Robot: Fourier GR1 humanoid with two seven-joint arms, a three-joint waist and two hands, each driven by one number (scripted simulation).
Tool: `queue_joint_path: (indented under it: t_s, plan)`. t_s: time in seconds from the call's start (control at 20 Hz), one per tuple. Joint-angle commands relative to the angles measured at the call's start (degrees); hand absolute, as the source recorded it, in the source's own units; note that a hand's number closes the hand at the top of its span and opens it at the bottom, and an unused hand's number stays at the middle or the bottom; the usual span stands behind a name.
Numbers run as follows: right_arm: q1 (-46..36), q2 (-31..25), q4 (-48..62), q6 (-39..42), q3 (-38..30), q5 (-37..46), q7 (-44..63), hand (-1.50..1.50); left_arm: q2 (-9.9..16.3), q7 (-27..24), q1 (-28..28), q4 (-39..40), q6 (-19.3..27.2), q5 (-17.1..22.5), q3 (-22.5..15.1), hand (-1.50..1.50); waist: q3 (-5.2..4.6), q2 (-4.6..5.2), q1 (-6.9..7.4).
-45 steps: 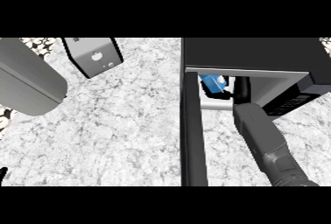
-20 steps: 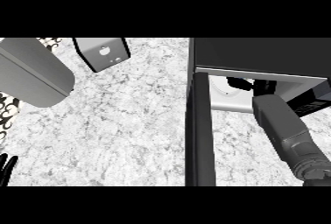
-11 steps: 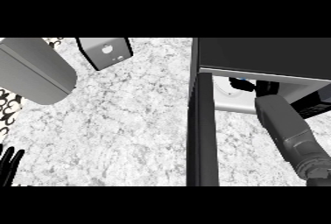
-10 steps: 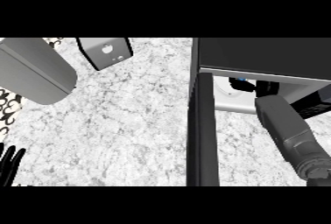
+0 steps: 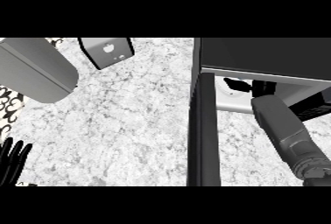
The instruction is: Pick up the milk, place it into the microwave and close the microwave
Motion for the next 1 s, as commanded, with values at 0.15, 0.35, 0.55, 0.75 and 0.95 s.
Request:
queue_joint_path:
  t_s: [0.15,0.35,0.55,0.75,0.95]
  plan:
    - [-1.29,1.42,0.83,-2.72,1.06,1.56,0.52,-1.5,0.09,-1.21,-0.71,1.11,-0.32,-0.83,-0.01,-1.5,-0.06,-0.19,0.2]
    - [-0.53,2.14,0.5,-0.97,1.01,1.59,-0.37,-1.5,0.82,-0.88,-1.88,2.8,-0.68,0.06,0.6,-1.5,-0.05,-0.3,-0.6]
    - [-2.17,2.89,0.99,-1.0,1.47,2.22,1.41,-1.5,0.7,-1.55,-2.01,3.49,-0.79,-0.86,0.35,-1.5,-0.1,-0.69,-1.12]
    - [-0.25,2.62,0.25,0.48,0.8,1.69,-0.53,-1.5,0.57,-1.31,-1.61,2.11,-0.25,-0.77,0.84,-1.5,-0.04,-0.65,-1.21]
    - [1.15,3.2,-1.2,2.06,-0.27,0.68,-2.35,-1.5,-0.34,-3.86,1.69,1.58,-1.76,-1.4,0.64,-1.5,-0.09,-1.37,-2.14]
